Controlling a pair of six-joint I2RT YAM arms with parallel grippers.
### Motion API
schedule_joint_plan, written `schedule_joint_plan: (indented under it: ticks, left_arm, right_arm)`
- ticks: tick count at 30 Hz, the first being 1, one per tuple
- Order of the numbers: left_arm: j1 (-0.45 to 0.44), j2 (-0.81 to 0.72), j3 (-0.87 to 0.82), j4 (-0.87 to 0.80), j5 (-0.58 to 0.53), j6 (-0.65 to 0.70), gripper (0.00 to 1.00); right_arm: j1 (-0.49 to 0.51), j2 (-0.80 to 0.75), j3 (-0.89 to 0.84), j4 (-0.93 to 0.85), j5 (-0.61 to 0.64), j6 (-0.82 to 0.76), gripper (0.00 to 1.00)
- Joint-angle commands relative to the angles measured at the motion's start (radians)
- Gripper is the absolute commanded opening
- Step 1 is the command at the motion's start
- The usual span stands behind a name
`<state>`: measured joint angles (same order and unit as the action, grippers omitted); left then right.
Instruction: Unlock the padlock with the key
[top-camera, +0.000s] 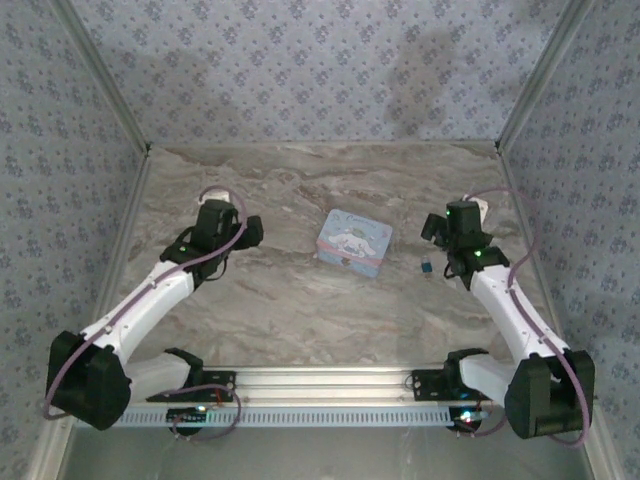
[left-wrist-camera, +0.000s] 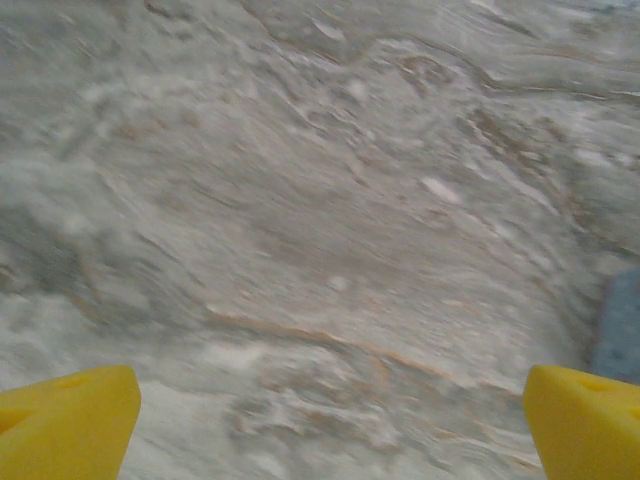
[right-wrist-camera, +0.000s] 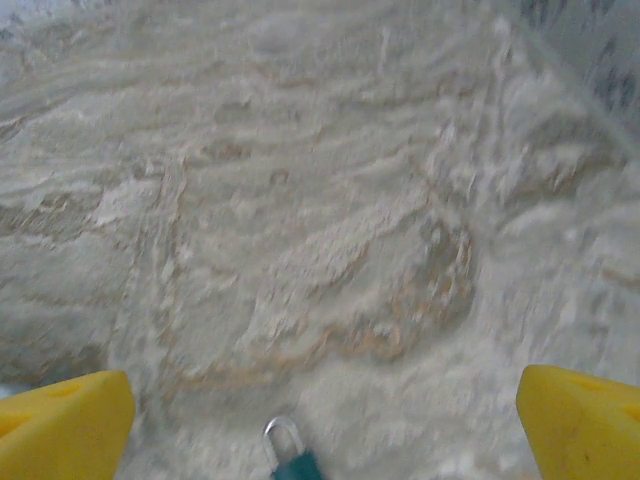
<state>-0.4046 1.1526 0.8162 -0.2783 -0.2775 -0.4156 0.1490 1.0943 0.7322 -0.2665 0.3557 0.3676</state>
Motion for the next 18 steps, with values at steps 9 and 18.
schedule_joint_plan:
  ticks: [9, 18]
  left_arm:
    - [0.260, 0.061, -0.316, 0.577, -0.080, 0.344, 0.98]
    - [0.383, 0.245, -0.401, 0.974, 0.025, 0.354, 0.98]
  right_arm:
    - [0.007, 0.163, -0.220, 0.592, 0.227, -0.265, 1.00]
    - [0.009, 0.319, -0.369, 1.056, 0.172, -0.388, 1.00]
